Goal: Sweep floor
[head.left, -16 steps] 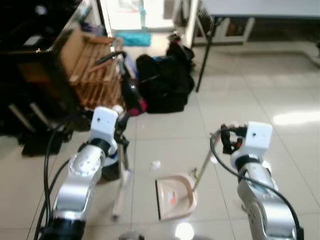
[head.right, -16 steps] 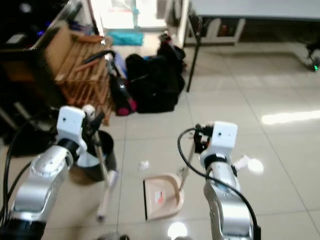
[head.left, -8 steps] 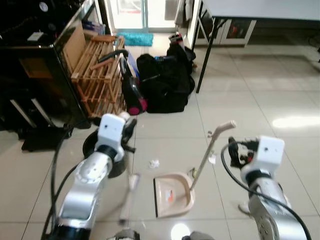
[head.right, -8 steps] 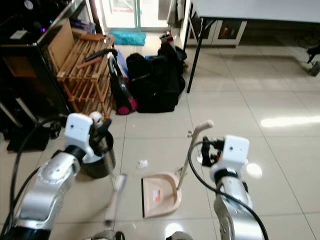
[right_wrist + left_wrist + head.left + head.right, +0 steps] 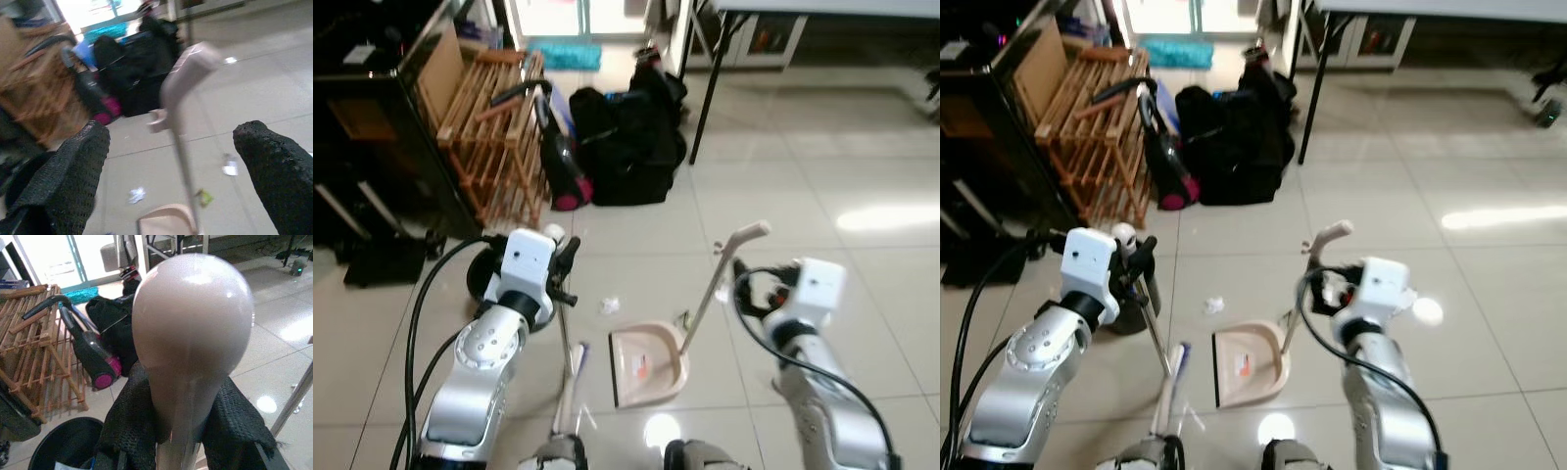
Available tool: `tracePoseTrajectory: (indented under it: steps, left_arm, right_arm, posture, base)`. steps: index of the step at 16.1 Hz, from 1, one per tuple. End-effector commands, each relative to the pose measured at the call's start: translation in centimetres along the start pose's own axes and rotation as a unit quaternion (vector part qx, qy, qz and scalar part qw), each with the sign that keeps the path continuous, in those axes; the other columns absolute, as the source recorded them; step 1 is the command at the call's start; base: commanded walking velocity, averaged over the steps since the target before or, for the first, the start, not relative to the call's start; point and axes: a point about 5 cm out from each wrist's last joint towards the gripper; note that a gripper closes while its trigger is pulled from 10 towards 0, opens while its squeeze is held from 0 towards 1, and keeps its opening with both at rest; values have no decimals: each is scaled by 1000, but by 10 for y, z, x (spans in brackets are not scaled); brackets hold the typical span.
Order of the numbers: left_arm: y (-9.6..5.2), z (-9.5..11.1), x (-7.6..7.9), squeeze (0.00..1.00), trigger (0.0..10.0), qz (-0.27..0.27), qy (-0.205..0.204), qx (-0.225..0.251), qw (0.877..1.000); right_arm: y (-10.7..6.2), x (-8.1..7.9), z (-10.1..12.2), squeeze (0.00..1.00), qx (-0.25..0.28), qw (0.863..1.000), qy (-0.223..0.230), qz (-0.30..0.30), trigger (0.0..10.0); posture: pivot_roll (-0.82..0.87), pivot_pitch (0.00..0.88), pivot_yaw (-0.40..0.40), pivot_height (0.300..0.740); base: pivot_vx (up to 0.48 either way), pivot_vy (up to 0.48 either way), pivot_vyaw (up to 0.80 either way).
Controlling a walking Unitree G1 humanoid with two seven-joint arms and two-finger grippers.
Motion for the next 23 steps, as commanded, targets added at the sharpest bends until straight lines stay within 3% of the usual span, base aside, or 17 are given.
tracePoseTrajectory:
  steps: [1, 9, 10, 11, 23]
  left_arm:
    - [-4, 8, 0, 0, 10000, -5, 13, 14, 1000]
    - [-13, 9, 0, 0, 10000, -19, 19, 1, 1000]
    - [-15, 9, 0, 0, 10000, -20, 19, -1, 1000]
    - [-15, 9, 0, 0, 10000, -21, 19, -2, 1000]
    - [-29, 11, -2, 0, 10000, -22, 30, -20, 999]
  right_arm:
    - [2, -3, -3, 1000, 2, 1000, 5, 12, 10000]
    - [5, -4, -14, 1000, 8, 1000, -6, -22, 10000]
    - [5, -5, -17, 424, 9, 1000, 8, -26, 10000]
    - [7, -5, -18, 0, 10, 1000, 14, -24, 10000]
    - [45, -17, 4, 0, 102, 994, 27, -39, 10000]
  posture:
    - [-35, 223, -2, 740]
    - [-33, 271, 20, 740]
    - [-31, 279, 21, 740]
    - [-31, 279, 21, 740]
    - [18, 328, 16, 740]
  base:
    - [0, 0, 0]
    - [0, 0, 0]
    - [0, 0, 0]
    - [0, 0, 0]
    - [0, 0, 0]
Point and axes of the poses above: a point about 5 cm out from each wrist's last joint towards the gripper, its own y axis pointing out of the wrist towards the gripper, its own z axis along the axis of the wrist's last joint, x = y × z, and after that the axes turned 9 degrees about -y, right-handed
